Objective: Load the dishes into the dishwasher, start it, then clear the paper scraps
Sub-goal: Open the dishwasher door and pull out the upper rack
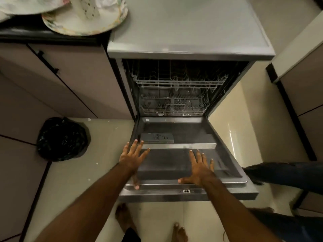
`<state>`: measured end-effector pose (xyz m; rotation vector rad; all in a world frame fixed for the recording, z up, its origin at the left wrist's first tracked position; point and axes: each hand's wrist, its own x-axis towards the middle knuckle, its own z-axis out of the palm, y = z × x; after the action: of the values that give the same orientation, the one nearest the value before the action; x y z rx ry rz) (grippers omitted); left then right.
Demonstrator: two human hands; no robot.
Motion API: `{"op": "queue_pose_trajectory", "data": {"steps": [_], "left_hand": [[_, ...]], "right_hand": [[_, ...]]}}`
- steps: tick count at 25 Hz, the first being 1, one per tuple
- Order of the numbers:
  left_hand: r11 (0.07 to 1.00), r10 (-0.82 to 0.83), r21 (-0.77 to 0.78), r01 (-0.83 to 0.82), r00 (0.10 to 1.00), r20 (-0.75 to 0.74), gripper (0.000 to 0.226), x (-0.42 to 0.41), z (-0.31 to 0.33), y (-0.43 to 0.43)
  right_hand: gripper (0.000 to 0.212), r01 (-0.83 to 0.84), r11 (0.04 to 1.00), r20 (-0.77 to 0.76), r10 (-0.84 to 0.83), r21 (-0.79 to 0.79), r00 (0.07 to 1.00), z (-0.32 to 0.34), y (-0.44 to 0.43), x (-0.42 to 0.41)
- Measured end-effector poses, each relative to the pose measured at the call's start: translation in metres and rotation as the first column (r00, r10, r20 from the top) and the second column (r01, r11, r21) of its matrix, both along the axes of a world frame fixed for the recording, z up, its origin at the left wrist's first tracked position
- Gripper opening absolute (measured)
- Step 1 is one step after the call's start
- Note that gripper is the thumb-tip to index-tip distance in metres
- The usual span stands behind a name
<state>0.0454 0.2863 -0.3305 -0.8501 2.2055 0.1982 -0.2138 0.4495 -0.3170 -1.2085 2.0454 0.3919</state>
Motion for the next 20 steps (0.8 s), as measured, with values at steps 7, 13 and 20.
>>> {"op": "queue_pose_trajectory", "data": {"steps": [7,13,20], "left_hand": [[0.998,-0.052,0.046,0.052,0.999,0.006,0.151,0.038,-0.16,0.081],[0.998,-0.048,0.037,0.052,0.995,-0.086,0.164,0.059,-0.269,0.106],[0.992,-0.112,0.04,0.117,0.989,-0.095,0.171,0.057,-0.322,0.111]], "right_hand": [[0.167,-0.248,0.969,-0.077,0.246,-0.012,0.966,-0.162,0.052,0.033],[0.169,-0.26,0.965,-0.098,0.255,-0.034,0.962,-0.268,0.077,0.051],[0.171,-0.245,0.969,-0.101,0.239,-0.041,0.966,-0.32,0.086,0.051]]}}
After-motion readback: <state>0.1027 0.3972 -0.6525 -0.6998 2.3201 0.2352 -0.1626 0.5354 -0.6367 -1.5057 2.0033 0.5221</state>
